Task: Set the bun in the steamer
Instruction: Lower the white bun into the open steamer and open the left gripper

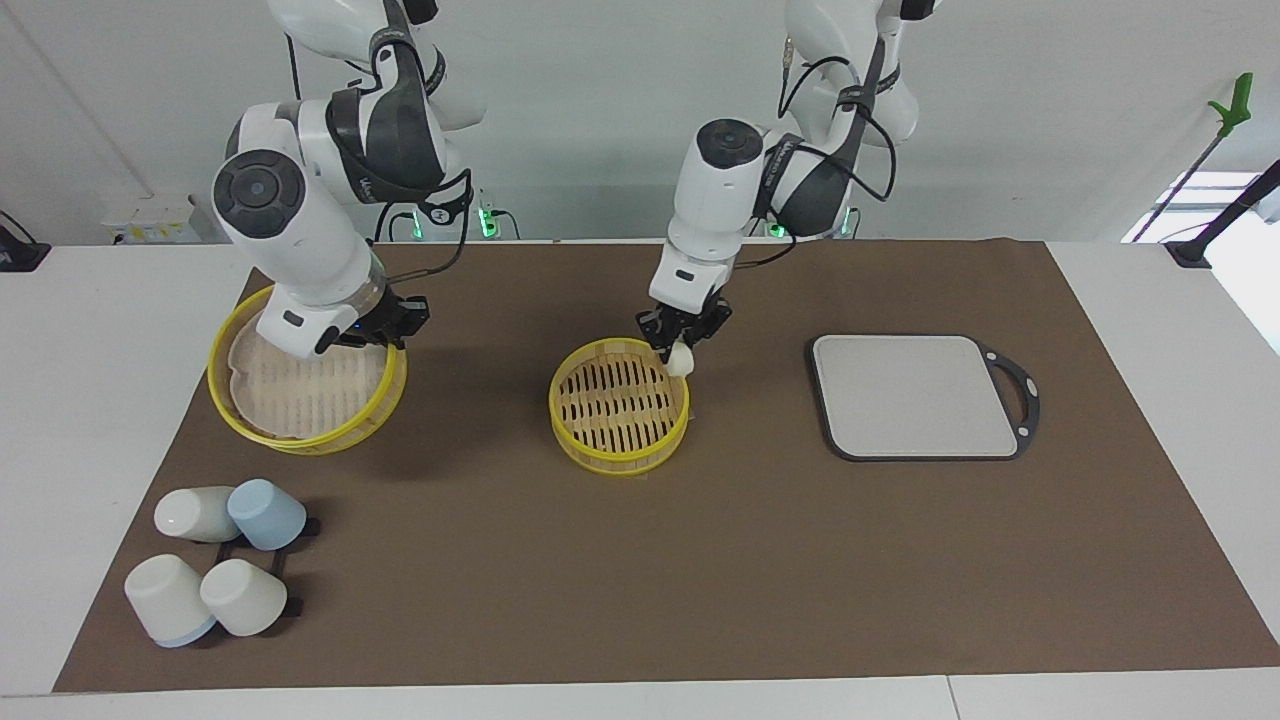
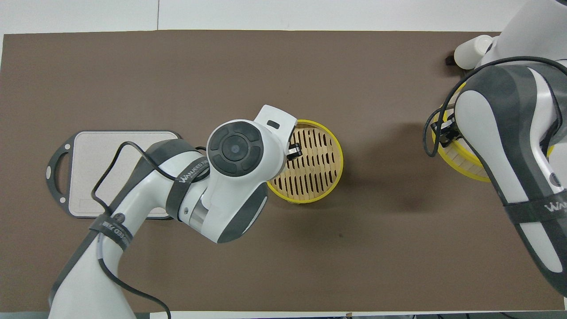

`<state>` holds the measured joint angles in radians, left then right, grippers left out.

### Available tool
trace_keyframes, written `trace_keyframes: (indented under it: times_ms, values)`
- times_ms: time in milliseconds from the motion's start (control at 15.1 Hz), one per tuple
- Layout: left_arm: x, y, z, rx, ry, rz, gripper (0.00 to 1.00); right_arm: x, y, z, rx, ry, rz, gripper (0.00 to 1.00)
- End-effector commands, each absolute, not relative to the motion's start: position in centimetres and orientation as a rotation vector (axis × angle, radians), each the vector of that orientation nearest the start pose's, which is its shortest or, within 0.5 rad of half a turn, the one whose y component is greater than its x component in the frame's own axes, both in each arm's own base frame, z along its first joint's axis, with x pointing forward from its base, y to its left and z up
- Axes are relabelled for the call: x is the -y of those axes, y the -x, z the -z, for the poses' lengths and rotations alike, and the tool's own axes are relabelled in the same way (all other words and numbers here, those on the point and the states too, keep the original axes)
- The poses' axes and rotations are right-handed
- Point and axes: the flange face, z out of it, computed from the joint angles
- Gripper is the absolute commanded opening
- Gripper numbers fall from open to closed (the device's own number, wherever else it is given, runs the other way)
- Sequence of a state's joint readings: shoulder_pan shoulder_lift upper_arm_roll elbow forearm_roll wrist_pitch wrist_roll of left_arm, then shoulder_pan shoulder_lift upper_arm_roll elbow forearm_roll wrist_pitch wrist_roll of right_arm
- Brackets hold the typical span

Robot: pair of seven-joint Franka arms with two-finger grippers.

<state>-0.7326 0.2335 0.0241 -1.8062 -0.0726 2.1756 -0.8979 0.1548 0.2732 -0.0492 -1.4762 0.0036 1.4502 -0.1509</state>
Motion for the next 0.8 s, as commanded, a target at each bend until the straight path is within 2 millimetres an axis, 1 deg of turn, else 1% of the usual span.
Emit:
trace_keyframes:
  times_ms: [0,66,133,265,398,464,596,663,729]
  values:
    - [45.4,-46.6,-38.3,0.32,3.235,0.109,0.31,-7.9,-59.8,-50.3,0.447,3.093,-0.449,0.0]
    - [46.1,-46.5,-36.8,0.307,3.229,0.15,0.31,-7.9,-59.8,-50.1,0.447,3.094,-0.454,0.0]
    - [46.4,-46.5,-35.6,0.301,3.224,0.156,0.31,-7.9,-59.7,-50.1,0.445,3.096,-0.457,0.0]
    - [47.0,-46.1,-34.4,0.295,3.222,0.153,0.31,-7.9,-59.7,-50.2,0.445,3.096,-0.454,0.0]
    - [47.1,-46.2,-33.8,0.302,3.233,0.172,0.35,-7.9,-59.7,-50.3,0.445,3.096,-0.452,0.0]
    - [47.1,-46.2,-33.6,0.307,3.232,0.171,0.41,-7.9,-59.7,-50.3,0.445,3.096,-0.452,0.0]
    - [47.1,-46.2,-33.7,0.314,3.232,0.169,0.69,-7.9,-59.7,-50.3,0.445,3.096,-0.452,0.0]
    - [47.0,-46.2,-33.6,0.326,3.226,0.163,0.9,-7.9,-59.7,-50.3,0.445,3.097,-0.45,0.0]
    - [46.8,-46.4,-33.7,0.335,3.222,0.162,1.0,-8.0,-59.7,-50.3,0.448,3.097,-0.45,0.0]
